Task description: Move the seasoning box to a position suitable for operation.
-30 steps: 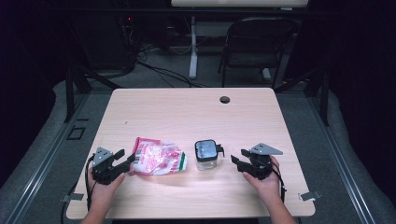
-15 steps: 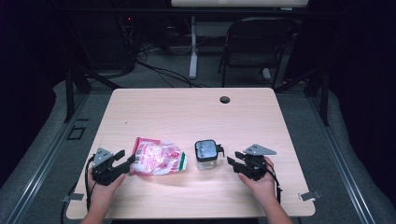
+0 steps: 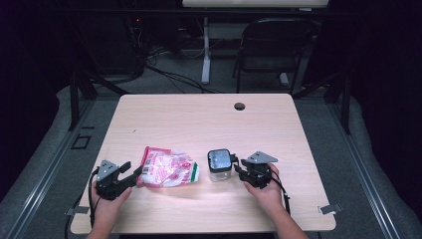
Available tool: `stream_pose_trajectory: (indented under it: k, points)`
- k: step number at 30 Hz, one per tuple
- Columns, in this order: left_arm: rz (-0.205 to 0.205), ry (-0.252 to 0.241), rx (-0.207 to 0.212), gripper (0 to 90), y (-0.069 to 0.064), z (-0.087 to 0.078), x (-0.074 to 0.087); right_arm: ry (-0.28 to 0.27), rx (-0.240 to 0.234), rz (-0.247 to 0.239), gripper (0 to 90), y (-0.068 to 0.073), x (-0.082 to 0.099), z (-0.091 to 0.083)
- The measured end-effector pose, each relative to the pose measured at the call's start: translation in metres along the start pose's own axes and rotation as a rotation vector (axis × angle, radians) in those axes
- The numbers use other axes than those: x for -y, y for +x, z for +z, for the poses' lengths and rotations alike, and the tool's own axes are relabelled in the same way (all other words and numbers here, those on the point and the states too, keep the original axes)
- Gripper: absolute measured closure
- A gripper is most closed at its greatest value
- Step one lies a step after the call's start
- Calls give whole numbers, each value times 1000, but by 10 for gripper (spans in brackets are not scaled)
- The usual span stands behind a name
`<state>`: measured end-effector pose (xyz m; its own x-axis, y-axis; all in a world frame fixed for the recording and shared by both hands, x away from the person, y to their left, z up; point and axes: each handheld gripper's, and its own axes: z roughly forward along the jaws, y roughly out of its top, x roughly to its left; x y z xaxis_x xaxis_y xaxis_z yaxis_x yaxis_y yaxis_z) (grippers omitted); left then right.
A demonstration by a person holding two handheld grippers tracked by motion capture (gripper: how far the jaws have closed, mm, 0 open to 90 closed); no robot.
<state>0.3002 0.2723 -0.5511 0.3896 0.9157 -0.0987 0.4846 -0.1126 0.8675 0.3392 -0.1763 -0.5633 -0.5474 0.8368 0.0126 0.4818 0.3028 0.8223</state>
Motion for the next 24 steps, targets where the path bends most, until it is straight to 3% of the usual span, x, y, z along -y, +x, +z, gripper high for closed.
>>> stream_pose_trajectory:
  k: [2, 8, 17, 24]
  points:
    - [1, 4, -2, 492, 0, -2, 1, 12, 9, -12, 651, 1, -1, 3]
    - [-3, -6, -8, 499, 1, -6, 4, -9, 14, 30, 684, 0, -4, 9]
    - [6, -2, -19, 505, 1, -11, 7, 0, 28, -9, 698, 5, -9, 16]
    - [4, 1, -22, 507, 1, -12, 7, 6, 38, -5, 731, 6, -10, 19]
